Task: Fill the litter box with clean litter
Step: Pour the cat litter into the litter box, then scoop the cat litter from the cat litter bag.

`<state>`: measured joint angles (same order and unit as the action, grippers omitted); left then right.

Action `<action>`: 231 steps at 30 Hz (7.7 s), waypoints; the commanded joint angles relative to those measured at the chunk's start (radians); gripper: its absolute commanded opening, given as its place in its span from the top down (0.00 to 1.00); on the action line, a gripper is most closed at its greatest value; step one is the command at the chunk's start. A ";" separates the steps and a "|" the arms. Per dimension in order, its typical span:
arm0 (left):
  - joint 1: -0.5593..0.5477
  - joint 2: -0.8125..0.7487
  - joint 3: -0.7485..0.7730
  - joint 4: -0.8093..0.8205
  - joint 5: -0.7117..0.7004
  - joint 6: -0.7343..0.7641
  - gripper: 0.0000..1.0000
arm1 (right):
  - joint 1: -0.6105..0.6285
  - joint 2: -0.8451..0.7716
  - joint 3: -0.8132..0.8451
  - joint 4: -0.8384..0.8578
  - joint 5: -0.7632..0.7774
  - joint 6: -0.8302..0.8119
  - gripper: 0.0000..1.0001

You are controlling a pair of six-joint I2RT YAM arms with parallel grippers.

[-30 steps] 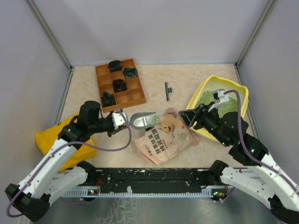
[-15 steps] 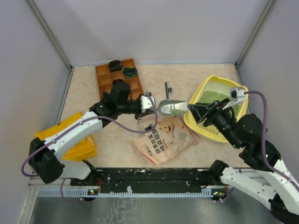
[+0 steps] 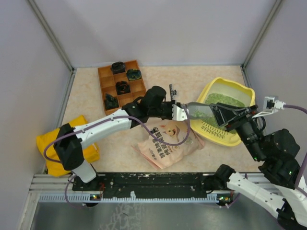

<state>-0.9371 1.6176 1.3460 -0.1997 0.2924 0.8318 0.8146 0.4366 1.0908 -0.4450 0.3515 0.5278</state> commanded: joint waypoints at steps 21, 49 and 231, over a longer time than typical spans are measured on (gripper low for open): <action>-0.238 0.283 0.147 0.390 -0.635 0.947 1.00 | -0.006 -0.002 0.031 0.026 0.036 0.043 0.55; -0.214 0.215 0.190 0.239 -0.744 0.592 1.00 | -0.006 0.004 -0.011 0.022 0.003 0.073 0.54; 0.264 -0.492 -0.651 -0.027 0.026 -0.296 1.00 | -0.006 0.011 -0.270 -0.035 -0.137 0.021 0.50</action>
<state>-0.7029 1.1782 0.7002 -0.2276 0.3092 0.5030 0.8146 0.4644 0.8158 -0.5095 0.2142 0.5507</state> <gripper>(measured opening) 0.297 0.505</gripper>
